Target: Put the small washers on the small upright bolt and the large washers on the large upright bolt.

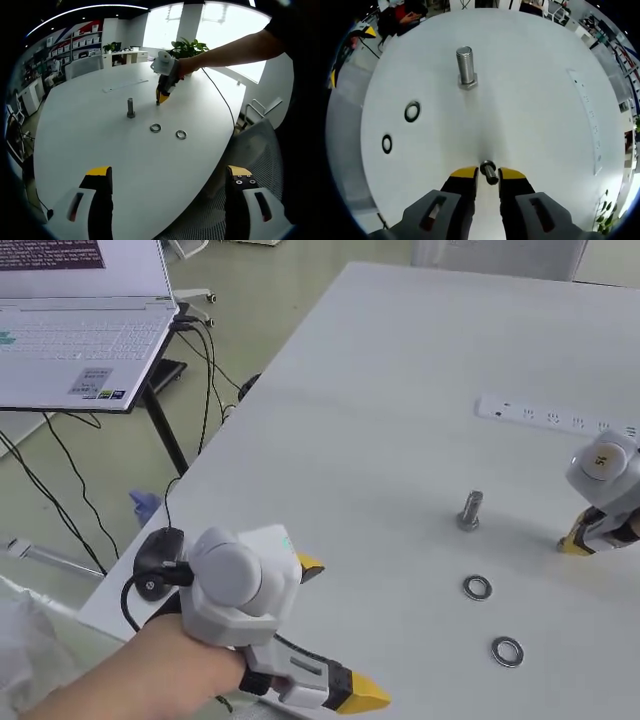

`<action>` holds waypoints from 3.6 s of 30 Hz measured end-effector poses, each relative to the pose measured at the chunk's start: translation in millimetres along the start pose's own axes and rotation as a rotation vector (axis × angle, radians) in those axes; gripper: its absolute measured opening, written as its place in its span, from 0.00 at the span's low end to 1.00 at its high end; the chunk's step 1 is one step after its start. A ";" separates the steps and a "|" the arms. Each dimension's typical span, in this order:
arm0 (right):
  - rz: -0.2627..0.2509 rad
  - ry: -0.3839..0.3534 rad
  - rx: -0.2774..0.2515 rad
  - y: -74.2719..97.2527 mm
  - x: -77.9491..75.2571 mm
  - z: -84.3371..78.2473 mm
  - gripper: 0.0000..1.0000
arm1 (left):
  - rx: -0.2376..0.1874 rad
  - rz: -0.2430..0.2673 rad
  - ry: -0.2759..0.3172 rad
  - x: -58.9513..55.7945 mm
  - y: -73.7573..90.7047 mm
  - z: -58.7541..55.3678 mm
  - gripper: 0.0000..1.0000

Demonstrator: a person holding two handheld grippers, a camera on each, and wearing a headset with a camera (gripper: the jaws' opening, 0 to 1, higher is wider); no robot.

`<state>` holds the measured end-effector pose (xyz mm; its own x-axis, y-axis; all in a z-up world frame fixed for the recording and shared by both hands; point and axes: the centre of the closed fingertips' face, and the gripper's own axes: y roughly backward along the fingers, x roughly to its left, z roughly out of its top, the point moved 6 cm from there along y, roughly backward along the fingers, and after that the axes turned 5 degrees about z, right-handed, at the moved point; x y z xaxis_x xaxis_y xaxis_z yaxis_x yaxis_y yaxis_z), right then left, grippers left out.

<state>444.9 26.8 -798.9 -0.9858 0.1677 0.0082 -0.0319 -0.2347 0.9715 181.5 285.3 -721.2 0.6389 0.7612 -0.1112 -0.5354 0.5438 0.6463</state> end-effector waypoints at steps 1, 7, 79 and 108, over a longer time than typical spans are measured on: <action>0.002 -0.004 -0.008 0.3 0.0 0.4 0.24 | -0.002 0.001 0.001 0.3 0.3 0.2 0.94; 0.005 -0.005 -0.010 4.0 -1.0 0.1 0.25 | -0.004 0.001 0.001 0.4 1.4 0.8 0.94; 0.089 0.128 -0.089 10.3 102.9 49.9 0.38 | -0.056 0.000 -0.047 -17.2 16.3 9.1 0.95; 0.105 0.152 -0.062 -43.1 108.8 70.9 0.38 | -0.048 0.007 -0.052 -12.9 23.5 3.2 0.94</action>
<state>350.7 123.1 -823.1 -0.9976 -0.0067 0.0684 0.0673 -0.3030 0.9506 162.5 287.2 -702.2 0.6625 0.7461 -0.0667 -0.5650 0.5562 0.6094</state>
